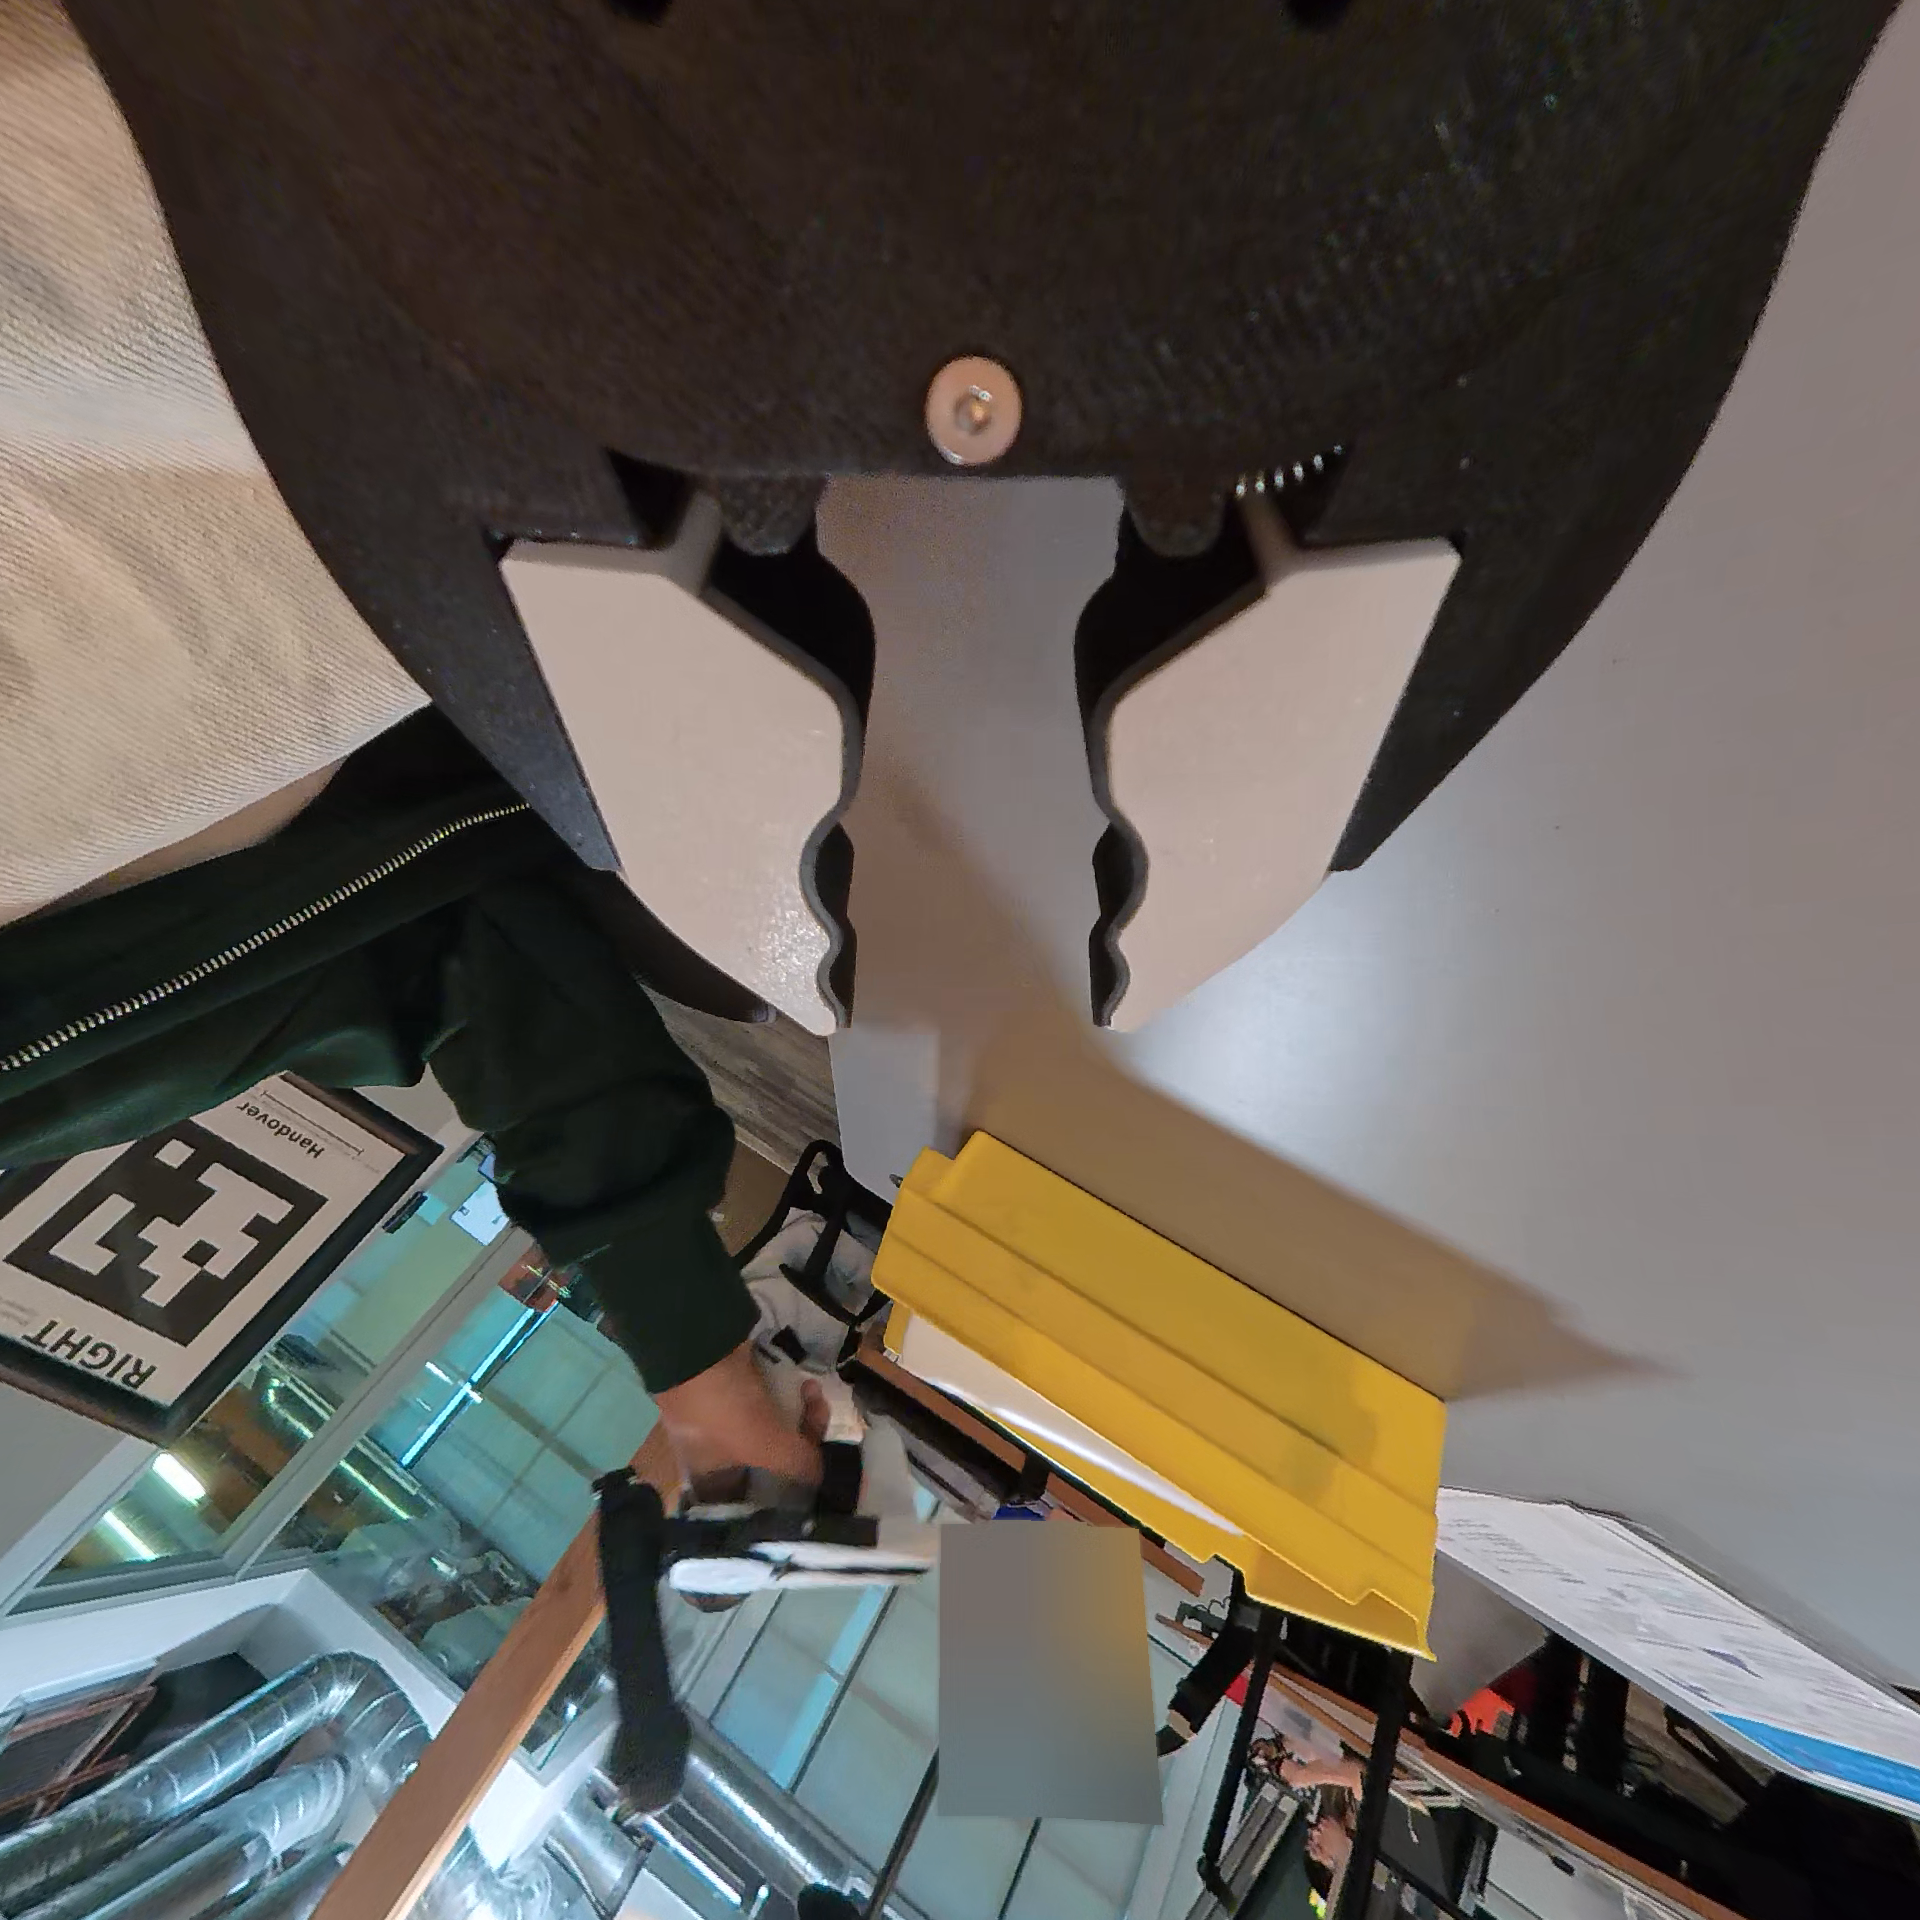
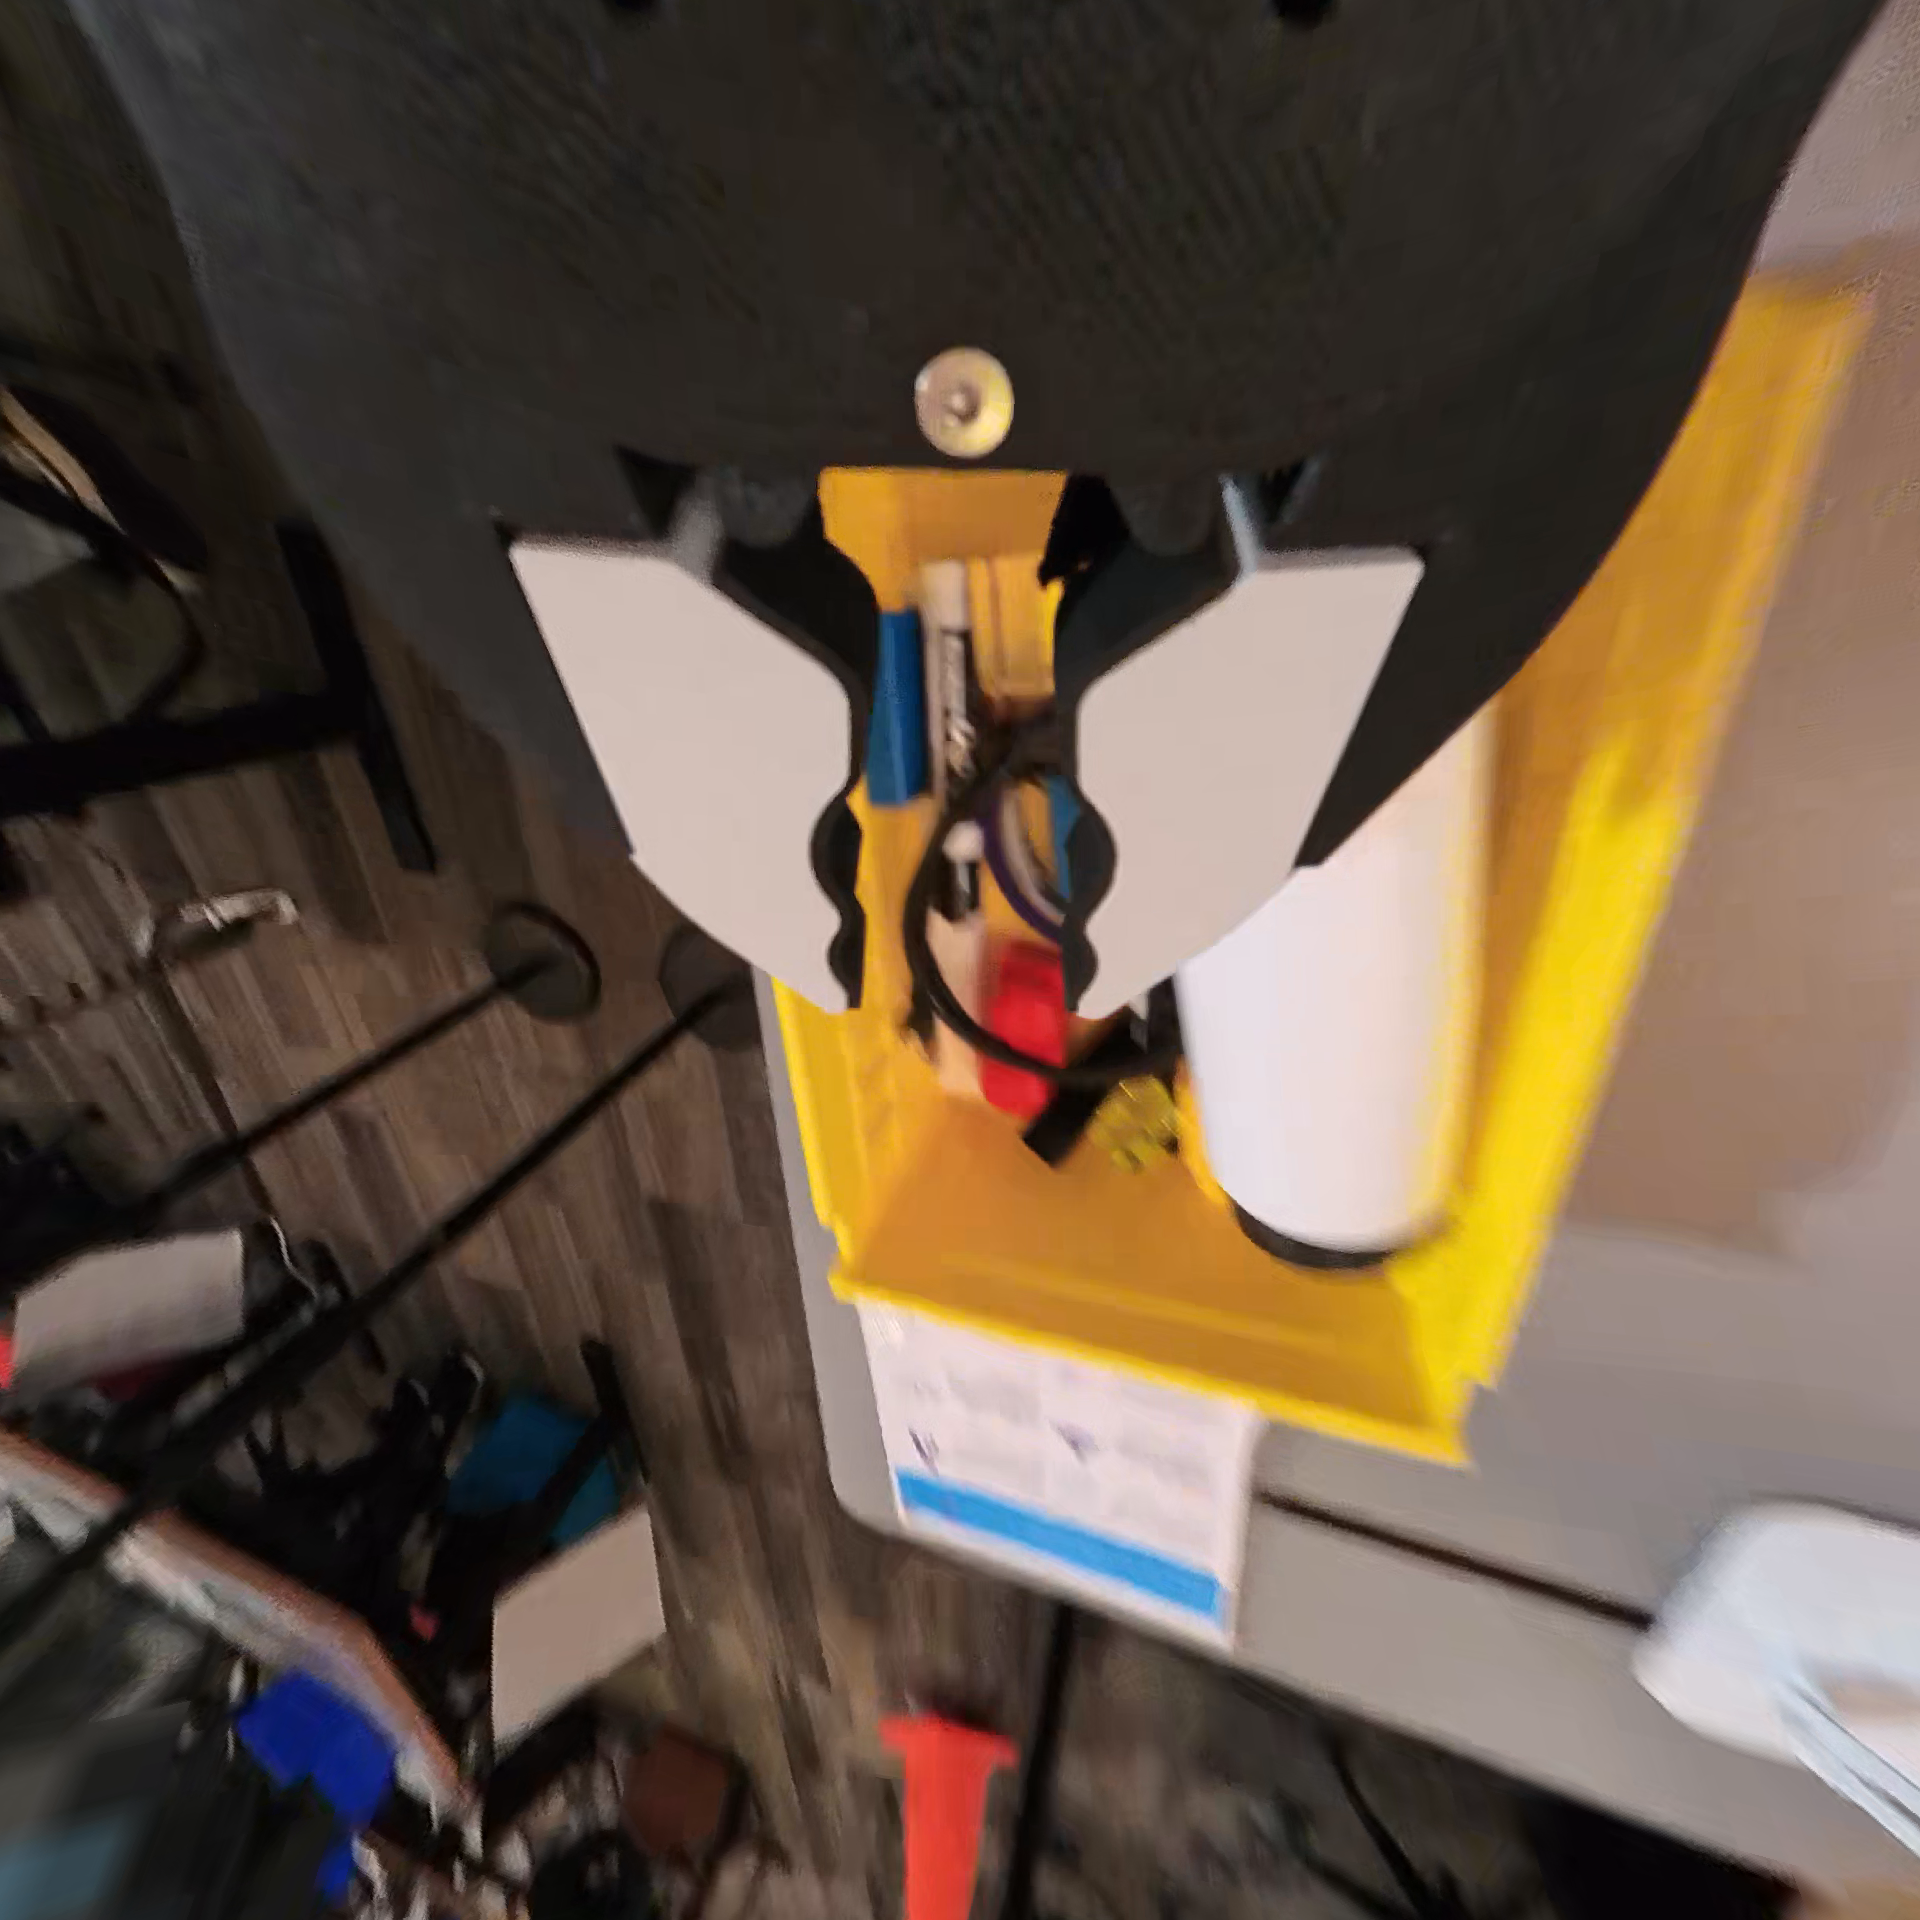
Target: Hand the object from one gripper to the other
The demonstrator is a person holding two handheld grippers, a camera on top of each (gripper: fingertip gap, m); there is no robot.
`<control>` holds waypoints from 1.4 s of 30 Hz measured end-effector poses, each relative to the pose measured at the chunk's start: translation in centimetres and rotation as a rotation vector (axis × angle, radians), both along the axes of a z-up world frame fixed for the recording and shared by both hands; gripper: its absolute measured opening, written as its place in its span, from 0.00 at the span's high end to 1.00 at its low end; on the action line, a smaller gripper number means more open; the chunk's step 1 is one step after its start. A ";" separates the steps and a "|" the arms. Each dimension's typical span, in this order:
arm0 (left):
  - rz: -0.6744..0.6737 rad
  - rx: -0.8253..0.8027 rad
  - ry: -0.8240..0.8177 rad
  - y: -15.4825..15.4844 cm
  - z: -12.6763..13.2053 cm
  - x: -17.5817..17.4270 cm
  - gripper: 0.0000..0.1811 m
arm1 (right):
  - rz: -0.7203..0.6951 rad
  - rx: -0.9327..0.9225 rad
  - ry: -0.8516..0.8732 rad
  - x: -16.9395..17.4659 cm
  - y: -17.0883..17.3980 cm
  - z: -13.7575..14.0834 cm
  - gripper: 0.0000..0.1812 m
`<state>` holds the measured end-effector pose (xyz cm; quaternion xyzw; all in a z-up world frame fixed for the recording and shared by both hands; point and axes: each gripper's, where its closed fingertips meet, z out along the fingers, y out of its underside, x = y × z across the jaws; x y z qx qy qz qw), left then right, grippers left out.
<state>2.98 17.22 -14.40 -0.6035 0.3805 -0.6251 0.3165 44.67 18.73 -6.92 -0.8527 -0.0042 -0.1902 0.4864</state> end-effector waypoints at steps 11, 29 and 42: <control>0.067 0.022 0.019 0.9 -0.2 -0.1 0.71 | 0.839 0.309 0.533 -31.1 3.7 4.3 0.73; 0.369 0.181 0.056 4.3 1.0 -4.9 0.61 | 1.088 -0.018 0.065 -40.7 5.5 -11.6 0.69; 0.600 0.248 0.053 5.9 3.2 -11.5 0.67 | 1.149 0.111 0.127 -42.3 7.3 -9.8 0.75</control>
